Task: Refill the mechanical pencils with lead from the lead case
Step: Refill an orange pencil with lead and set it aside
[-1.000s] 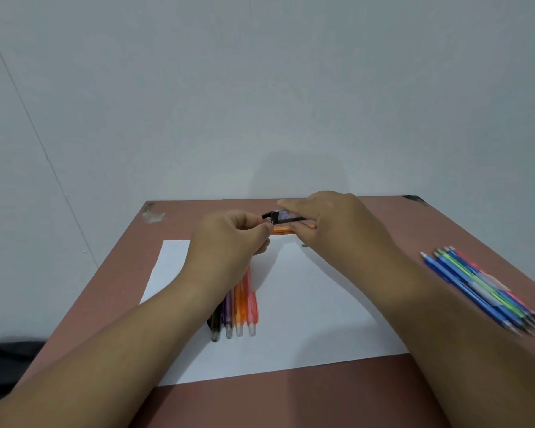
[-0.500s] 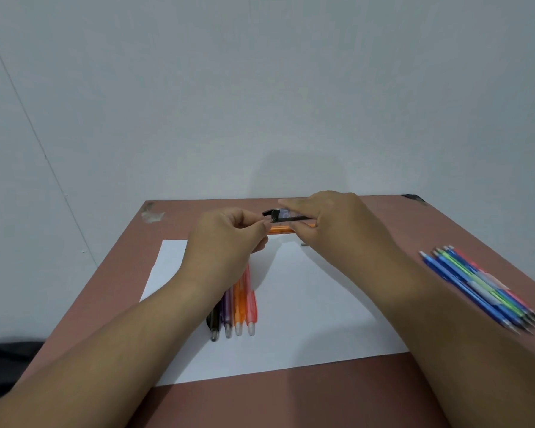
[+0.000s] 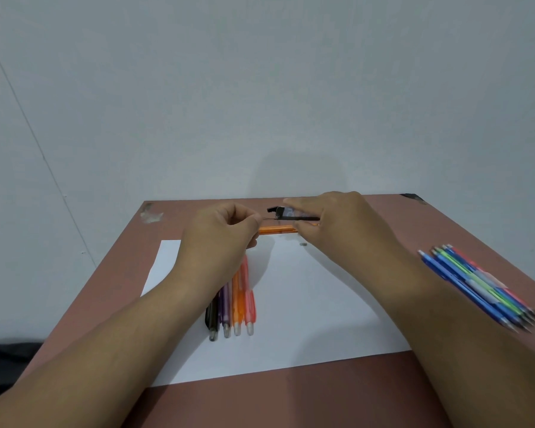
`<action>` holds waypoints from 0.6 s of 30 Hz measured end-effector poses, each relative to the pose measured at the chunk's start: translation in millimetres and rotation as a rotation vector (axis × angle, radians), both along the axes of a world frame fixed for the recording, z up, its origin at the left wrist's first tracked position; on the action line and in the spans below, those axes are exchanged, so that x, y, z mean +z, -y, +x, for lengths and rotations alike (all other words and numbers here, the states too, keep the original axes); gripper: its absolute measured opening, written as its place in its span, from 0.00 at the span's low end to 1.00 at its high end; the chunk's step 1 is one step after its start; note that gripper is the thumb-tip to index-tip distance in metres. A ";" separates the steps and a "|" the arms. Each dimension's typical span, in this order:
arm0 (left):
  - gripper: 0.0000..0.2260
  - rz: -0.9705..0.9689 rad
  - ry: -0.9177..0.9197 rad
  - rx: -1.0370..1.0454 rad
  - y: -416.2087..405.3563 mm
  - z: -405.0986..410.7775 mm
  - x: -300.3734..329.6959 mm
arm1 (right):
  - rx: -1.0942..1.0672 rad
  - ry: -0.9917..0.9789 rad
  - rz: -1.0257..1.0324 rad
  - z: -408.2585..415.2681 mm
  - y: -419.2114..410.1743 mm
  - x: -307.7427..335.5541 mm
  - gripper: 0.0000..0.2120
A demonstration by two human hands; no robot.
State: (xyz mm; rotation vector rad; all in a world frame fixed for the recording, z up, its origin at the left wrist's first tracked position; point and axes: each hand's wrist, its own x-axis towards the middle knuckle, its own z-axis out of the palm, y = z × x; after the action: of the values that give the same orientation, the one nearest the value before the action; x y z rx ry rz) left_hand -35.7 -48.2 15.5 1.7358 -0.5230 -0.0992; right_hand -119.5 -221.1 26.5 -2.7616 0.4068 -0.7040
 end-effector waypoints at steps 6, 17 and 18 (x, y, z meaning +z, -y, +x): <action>0.07 0.026 0.079 0.042 -3.5 0.3 3.5 | -0.006 0.006 0.066 -5.9 2.2 1.8 0.17; 0.07 0.023 0.200 0.149 -15.5 10.6 12.2 | -0.068 0.055 0.125 -11.0 8.1 2.7 0.09; 0.06 -0.002 0.189 0.157 -16.5 11.6 12.7 | -0.064 0.051 0.164 -10.6 8.1 3.4 0.09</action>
State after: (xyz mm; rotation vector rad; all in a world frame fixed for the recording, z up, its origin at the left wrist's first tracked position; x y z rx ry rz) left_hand -24.1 -31.7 28.2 1.7876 -0.5213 0.1788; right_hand -130.1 -229.1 30.0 -2.5813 0.5206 -0.7210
